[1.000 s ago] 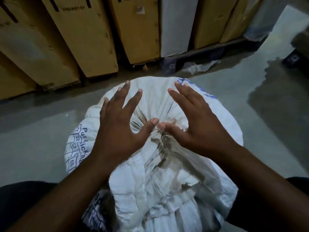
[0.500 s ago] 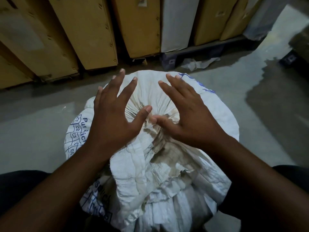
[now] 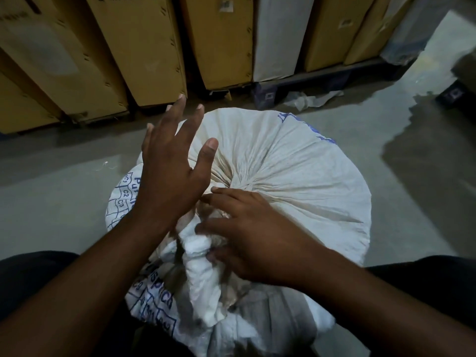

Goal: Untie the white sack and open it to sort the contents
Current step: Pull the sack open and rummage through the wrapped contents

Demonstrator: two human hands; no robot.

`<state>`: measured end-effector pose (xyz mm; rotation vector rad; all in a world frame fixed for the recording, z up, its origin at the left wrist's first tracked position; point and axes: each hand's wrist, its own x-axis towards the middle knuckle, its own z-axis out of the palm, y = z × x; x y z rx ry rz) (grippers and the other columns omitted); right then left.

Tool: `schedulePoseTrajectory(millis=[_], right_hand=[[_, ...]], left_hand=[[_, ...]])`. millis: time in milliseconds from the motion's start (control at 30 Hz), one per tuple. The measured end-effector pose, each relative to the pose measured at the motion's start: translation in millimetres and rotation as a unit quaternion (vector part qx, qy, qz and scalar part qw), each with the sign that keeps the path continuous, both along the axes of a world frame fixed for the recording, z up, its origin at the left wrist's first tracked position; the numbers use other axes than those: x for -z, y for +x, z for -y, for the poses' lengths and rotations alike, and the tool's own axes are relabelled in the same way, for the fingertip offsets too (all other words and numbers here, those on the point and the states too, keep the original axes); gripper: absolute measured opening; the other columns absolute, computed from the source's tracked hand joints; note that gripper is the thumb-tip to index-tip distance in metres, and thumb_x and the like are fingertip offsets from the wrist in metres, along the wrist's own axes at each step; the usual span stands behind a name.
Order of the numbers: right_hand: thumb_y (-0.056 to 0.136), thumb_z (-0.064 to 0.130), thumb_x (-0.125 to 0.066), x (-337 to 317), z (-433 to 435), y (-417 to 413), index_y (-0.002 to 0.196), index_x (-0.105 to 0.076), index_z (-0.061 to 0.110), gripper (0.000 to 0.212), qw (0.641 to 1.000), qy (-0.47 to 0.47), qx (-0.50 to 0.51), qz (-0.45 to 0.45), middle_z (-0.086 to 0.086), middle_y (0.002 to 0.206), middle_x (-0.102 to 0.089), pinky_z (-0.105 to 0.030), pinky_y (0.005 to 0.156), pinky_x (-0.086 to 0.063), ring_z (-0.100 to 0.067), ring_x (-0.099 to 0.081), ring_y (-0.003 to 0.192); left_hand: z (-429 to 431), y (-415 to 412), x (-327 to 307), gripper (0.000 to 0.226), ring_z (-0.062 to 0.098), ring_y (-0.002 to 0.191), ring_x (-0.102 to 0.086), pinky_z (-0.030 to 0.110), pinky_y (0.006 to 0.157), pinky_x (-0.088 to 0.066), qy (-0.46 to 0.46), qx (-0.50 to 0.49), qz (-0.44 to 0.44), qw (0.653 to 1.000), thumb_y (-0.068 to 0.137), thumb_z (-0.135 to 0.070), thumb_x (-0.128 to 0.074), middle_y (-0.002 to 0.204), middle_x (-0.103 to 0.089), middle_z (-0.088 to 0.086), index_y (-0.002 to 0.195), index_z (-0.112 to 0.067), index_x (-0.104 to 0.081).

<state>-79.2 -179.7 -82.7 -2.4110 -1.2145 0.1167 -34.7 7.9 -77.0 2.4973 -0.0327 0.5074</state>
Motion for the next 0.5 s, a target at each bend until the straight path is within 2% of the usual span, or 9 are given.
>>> schedulePoseTrajectory(millis=[133,300,400,500], right_hand=[[0.082,0.031,-0.064,8,6,22,0.115,-0.077,0.031,0.035,0.999,0.014,0.04,0.017,-0.004,0.149,-0.056,-0.051,0.107,-0.042,-0.03,-0.046,0.142],[0.084,0.027,-0.069,1,28,52,0.116,-0.077,0.032,0.033,0.987,0.014,0.158,0.025,-0.003,0.151,-0.055,-0.05,0.108,-0.041,-0.028,-0.043,0.143],[0.086,0.023,-0.069,-2,43,68,0.11,-0.079,0.028,0.027,0.975,0.013,0.221,0.03,-0.004,0.15,-0.056,-0.05,0.108,-0.041,-0.03,-0.044,0.141],[0.085,0.018,-0.072,-2,61,81,0.104,-0.081,0.025,0.023,0.956,0.013,0.291,0.031,-0.004,0.147,-0.059,-0.049,0.108,-0.041,-0.03,-0.048,0.137]], left_hand=[[1,-1,-3,0.056,0.015,0.159,-0.023,0.054,0.129,-0.013,-0.003,0.017,0.001,1.0,0.105,-0.046,-0.043,0.173,-0.025,-0.002,0.157,-0.028,-0.045],[0,-6,-2,0.048,0.015,0.159,-0.023,0.041,0.129,-0.017,-0.001,0.084,-0.006,0.996,0.103,-0.041,-0.052,0.174,-0.023,-0.001,0.148,-0.025,-0.058],[2,-10,2,0.048,0.017,0.159,-0.024,0.052,0.125,-0.028,0.002,0.12,-0.009,0.993,0.095,-0.043,-0.063,0.173,-0.023,-0.001,0.139,-0.024,-0.065],[6,-14,5,0.046,0.015,0.158,-0.025,0.057,0.124,-0.027,0.022,0.154,-0.024,0.987,0.089,-0.051,-0.067,0.173,-0.024,-0.002,0.129,-0.027,-0.069]])
